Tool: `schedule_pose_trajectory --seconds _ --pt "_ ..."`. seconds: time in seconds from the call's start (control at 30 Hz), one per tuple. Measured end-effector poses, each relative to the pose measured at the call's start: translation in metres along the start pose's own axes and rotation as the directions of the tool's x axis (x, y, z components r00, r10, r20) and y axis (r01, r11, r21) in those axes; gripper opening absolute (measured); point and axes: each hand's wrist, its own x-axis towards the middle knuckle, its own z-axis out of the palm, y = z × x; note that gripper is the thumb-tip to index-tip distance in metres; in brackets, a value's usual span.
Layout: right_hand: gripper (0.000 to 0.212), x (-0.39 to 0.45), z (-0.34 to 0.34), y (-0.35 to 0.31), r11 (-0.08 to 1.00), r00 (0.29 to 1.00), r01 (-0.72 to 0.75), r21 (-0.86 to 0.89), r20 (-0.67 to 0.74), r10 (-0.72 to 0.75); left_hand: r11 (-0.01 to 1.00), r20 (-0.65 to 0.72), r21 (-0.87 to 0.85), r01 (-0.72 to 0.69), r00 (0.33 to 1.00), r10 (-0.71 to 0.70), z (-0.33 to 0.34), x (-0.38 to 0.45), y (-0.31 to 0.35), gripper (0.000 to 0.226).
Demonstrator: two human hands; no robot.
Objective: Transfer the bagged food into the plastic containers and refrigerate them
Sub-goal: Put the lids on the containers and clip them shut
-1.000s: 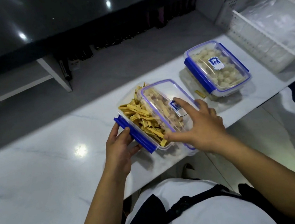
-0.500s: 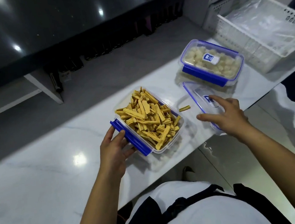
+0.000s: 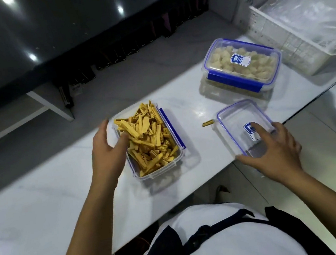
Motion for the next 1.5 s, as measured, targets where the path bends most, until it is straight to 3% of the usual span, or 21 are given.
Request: schedule_pose_trajectory --seconds 0.07,0.13,0.23,0.33,0.47,0.63,0.8,0.97,1.1,1.13,1.2,1.23,1.3,1.37,1.5 --pt "0.101 -0.01 0.006 0.008 0.999 0.999 -0.006 -0.039 -0.051 0.004 0.96 0.022 0.101 -0.261 0.965 0.26 0.022 -0.018 0.023 0.051" --pt "0.103 -0.017 0.013 0.013 0.997 0.995 -0.006 -0.074 -0.096 -0.001 0.874 0.174 0.145 -0.463 0.882 0.438 0.054 -0.034 0.044 0.043" --pt "0.105 -0.02 0.019 0.017 0.997 0.993 0.003 -0.077 -0.119 -0.012 0.72 0.504 0.287 -0.632 0.739 0.448 0.112 -0.039 0.065 0.04" --pt "0.106 -0.017 0.019 0.02 0.997 0.993 -0.003 -0.08 -0.114 -0.006 0.626 0.621 0.45 -0.637 0.727 0.293 0.167 -0.02 0.067 0.035" --pt "0.107 -0.016 0.019 0.02 0.996 0.994 -0.005 -0.086 -0.111 -0.005 0.485 0.6 0.557 -0.674 0.73 0.325 0.199 -0.004 0.058 0.016" --pt "0.108 -0.018 0.018 0.016 0.999 0.997 -0.023 -0.049 -0.077 0.019 0.518 0.612 0.535 -0.668 0.729 0.308 0.194 -0.012 0.056 0.02" --pt "0.103 -0.022 0.005 0.002 0.994 0.998 -0.064 0.088 0.008 0.064 0.646 0.594 0.39 -0.656 0.715 0.368 0.134 -0.045 0.056 0.029" --pt "0.1 -0.034 -0.004 -0.023 0.937 0.992 -0.08 0.341 0.116 0.043 0.748 0.388 0.368 -0.552 0.822 0.416 0.047 -0.054 0.029 0.027" --pt "0.111 -0.037 -0.008 -0.067 0.923 0.99 0.009 0.384 0.125 -0.061 0.863 0.16 0.282 -0.419 0.907 0.389 0.004 -0.046 0.003 0.032" --pt "0.112 -0.036 -0.01 -0.08 0.923 0.987 0.037 0.383 0.129 -0.093 0.913 0.08 0.209 -0.349 0.937 0.34 -0.002 -0.042 -0.003 0.035" --pt "0.11 -0.034 -0.014 -0.109 0.933 0.978 0.109 0.343 0.13 -0.162 0.995 -0.008 -0.017 -0.098 0.995 0.098 -0.013 -0.034 -0.019 0.046" --pt "0.109 -0.033 -0.015 -0.126 0.941 0.972 0.145 0.307 0.135 -0.194 0.985 0.03 -0.164 0.063 0.998 -0.059 -0.018 -0.031 -0.027 0.051" --pt "0.104 -0.027 -0.012 -0.161 0.954 0.958 0.208 0.216 0.151 -0.243 0.861 0.202 -0.393 0.322 0.944 -0.261 -0.02 -0.03 -0.046 0.056" --pt "0.103 -0.02 -0.006 -0.198 0.964 0.953 0.243 0.104 0.161 -0.257 0.748 0.322 -0.51 0.426 0.9 -0.293 -0.019 -0.032 -0.064 0.057" --pt "0.105 -0.018 0.02 -0.254 0.969 0.957 0.236 -0.074 0.19 -0.218 0.609 0.413 -0.62 0.495 0.866 -0.282 -0.019 -0.039 -0.078 0.057"
